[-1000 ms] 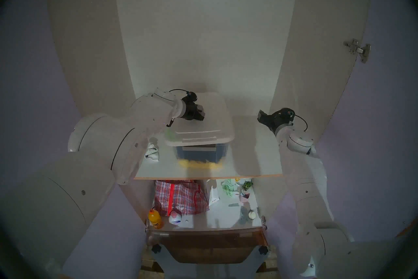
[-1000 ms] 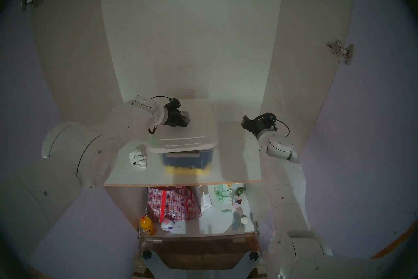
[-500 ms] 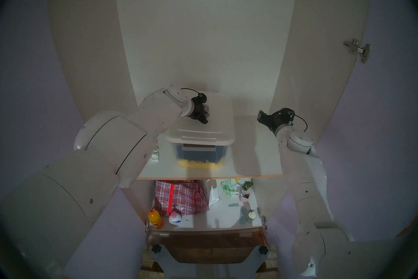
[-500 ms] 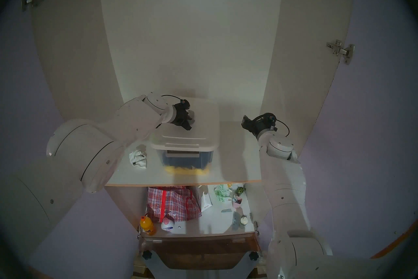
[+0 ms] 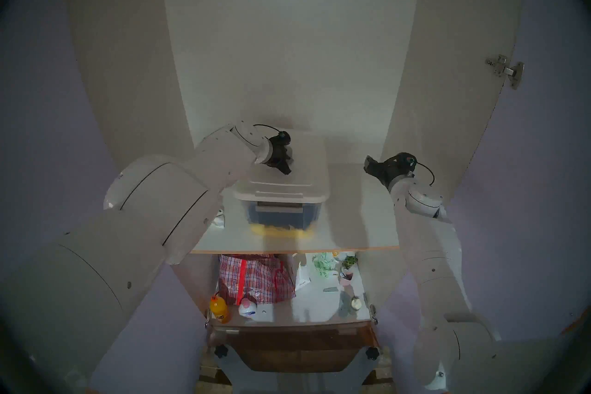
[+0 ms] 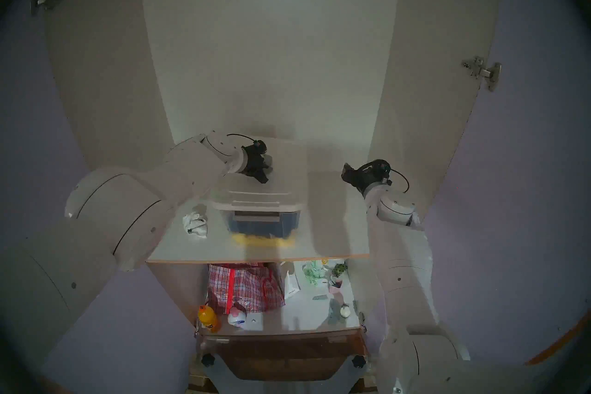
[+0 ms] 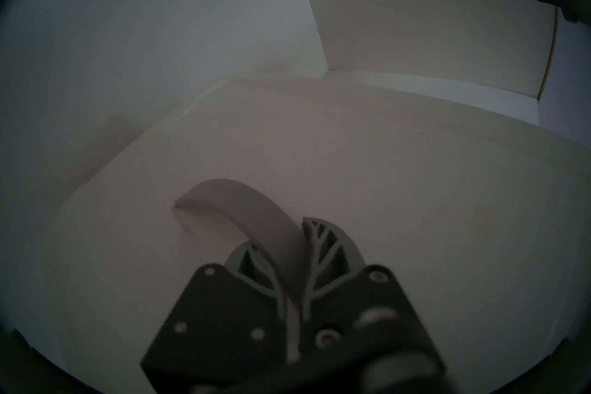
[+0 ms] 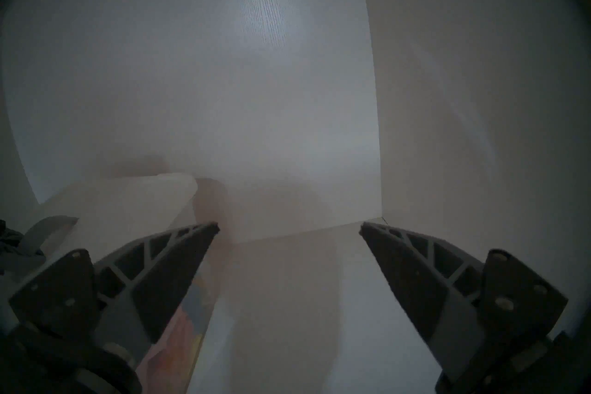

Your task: Take socks out of the storage bin, place them on top of the cabinet, and put the lid back on the bin

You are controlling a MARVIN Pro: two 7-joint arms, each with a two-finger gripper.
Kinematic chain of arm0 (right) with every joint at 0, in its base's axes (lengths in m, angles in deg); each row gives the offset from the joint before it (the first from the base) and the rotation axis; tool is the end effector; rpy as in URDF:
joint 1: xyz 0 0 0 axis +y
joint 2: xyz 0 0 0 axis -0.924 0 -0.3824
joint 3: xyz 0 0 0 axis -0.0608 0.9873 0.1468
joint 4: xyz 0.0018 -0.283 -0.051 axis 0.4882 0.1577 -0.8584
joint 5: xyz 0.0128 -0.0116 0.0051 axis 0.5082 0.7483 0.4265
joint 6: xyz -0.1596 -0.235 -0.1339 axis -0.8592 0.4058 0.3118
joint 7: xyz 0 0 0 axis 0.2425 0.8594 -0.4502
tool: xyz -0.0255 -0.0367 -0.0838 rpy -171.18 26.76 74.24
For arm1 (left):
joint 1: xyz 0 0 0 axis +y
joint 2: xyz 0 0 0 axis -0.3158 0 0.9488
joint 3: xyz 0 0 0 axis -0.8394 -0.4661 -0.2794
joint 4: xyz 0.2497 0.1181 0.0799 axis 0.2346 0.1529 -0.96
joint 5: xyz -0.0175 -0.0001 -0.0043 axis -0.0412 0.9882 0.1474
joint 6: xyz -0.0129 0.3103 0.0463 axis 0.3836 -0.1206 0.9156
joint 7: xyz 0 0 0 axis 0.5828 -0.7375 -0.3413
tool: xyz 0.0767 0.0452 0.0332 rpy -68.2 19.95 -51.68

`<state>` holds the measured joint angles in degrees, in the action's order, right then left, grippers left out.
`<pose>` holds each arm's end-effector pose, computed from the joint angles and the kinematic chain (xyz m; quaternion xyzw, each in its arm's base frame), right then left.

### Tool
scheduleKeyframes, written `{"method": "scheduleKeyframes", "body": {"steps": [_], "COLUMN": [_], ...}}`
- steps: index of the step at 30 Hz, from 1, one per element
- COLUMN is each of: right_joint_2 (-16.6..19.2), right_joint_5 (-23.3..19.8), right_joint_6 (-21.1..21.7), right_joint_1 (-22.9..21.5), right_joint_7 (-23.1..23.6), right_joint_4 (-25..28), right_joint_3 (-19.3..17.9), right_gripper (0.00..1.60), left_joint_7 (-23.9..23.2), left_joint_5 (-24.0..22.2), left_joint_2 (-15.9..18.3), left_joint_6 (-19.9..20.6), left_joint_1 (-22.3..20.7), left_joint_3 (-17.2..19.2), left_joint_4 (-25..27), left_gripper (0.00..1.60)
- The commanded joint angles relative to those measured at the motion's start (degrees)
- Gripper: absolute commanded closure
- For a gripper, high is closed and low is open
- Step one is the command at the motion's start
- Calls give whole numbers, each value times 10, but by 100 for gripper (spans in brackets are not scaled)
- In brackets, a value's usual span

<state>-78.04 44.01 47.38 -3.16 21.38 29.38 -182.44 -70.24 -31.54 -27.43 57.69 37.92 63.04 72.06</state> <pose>0.5443 -0.0679 -0.2523 -0.7400 0.0549 -0.6667 0.0697 0.6433 -0.0738 -0.2136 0.7609 -0.4552 0.4610 0.0350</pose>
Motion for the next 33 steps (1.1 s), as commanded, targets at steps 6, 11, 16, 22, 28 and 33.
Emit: {"method": "scheduleKeyframes", "body": {"steps": [6, 11, 16, 22, 28, 33], "right_joint_2": [0, 0, 0, 0, 0, 0], "right_joint_5": [-1, -1, -1, -1, -1, -1], "right_joint_6": [-5, -5, -5, -5, -5, -5], "right_joint_1": [-15, -16, -16, -16, -16, -17], "right_joint_7": [1, 1, 1, 1, 1, 1], "right_joint_4": [13, 13, 12, 12, 12, 12], "right_joint_3": [1, 1, 1, 1, 1, 1], "right_gripper": [0, 0, 0, 0, 0, 0], "left_joint_7": [14, 26, 33, 42, 50, 49], "left_joint_5": [-10, -19, -29, -41, -50, -43], "left_joint_2": [6, 9, 10, 8, 7, 6], "left_joint_6": [-8, -12, -15, -21, -27, -33], "left_joint_1": [1, 0, 12, 23, 19, 9], "left_joint_3": [14, 24, 36, 46, 52, 44], "left_joint_4": [-8, -10, -17, -24, -23, -18], "left_gripper": [160, 160, 160, 160, 145, 0]}}
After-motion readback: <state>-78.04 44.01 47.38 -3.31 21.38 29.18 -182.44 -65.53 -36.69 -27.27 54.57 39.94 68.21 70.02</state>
